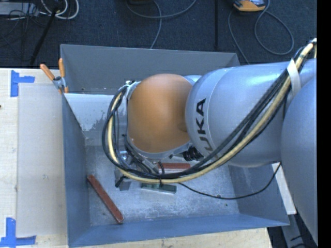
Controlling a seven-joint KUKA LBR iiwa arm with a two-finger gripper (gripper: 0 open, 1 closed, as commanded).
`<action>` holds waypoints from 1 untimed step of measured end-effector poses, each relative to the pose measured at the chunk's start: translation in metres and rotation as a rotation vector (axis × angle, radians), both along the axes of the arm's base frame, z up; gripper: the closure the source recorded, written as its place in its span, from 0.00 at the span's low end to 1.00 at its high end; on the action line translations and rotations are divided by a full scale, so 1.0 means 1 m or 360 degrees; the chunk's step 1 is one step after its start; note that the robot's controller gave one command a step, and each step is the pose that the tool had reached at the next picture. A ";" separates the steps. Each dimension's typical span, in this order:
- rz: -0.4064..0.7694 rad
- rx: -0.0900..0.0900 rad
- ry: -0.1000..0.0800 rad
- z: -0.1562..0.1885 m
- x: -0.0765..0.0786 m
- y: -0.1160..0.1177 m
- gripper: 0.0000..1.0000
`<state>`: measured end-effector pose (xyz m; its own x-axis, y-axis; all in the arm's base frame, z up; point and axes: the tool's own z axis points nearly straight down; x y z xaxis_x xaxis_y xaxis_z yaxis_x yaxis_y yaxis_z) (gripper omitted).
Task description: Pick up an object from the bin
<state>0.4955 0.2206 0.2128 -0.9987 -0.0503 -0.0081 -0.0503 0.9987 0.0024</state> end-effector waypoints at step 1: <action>0.0000 -0.0004 0.0012 -0.004 -0.002 0.000 0.00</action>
Offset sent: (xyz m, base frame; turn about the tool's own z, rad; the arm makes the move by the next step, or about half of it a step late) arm 0.0000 0.0000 0.0000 0.0000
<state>0.4939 0.2203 0.2084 -0.9987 -0.0506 -0.0003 -0.0506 0.9987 0.0000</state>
